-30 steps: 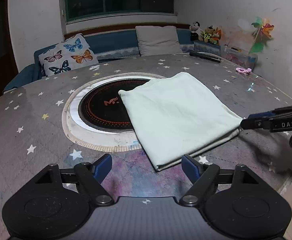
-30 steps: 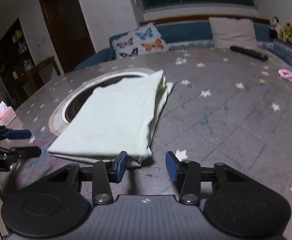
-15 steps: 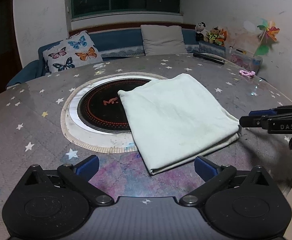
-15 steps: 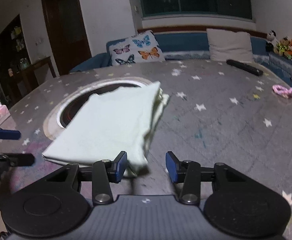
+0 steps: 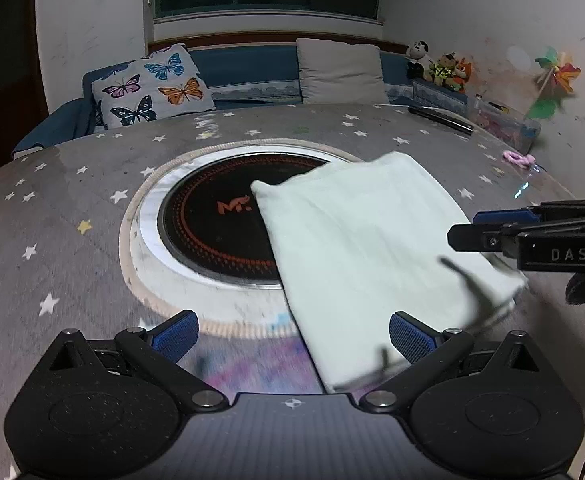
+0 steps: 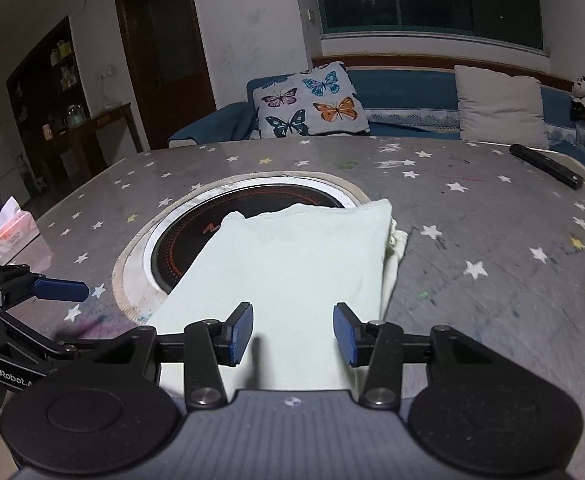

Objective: Fold clothes

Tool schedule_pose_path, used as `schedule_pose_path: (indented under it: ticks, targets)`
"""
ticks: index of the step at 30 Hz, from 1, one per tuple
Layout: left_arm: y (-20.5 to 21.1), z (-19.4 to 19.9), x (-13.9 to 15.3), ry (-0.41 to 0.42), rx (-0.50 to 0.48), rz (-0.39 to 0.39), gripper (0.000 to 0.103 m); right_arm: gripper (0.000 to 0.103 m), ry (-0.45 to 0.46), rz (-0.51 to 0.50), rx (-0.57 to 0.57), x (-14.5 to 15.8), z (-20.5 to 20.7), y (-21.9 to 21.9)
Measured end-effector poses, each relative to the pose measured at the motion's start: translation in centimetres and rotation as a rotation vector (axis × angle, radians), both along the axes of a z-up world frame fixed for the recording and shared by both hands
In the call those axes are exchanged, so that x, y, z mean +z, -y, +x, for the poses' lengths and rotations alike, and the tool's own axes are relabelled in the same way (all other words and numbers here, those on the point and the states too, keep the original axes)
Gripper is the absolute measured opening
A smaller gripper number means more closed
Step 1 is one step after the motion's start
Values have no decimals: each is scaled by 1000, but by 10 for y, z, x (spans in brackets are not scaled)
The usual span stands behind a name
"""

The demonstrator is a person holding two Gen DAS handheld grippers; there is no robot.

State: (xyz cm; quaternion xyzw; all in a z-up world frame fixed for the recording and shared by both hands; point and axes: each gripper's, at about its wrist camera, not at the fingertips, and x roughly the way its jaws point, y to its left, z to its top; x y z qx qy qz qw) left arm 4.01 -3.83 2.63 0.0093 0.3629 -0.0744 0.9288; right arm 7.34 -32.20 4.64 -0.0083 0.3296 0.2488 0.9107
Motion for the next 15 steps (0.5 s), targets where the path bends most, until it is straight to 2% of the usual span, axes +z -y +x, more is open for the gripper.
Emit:
schedule_pose_path:
  ticks: [2,15]
  targets:
    - [-1,9,0,-5,7,-3,103,50,-4,-4,0,0,8,-4]
    - [-1,57,-7,-36,35,-16,103,50,-44,3,-25,-10,79,-12]
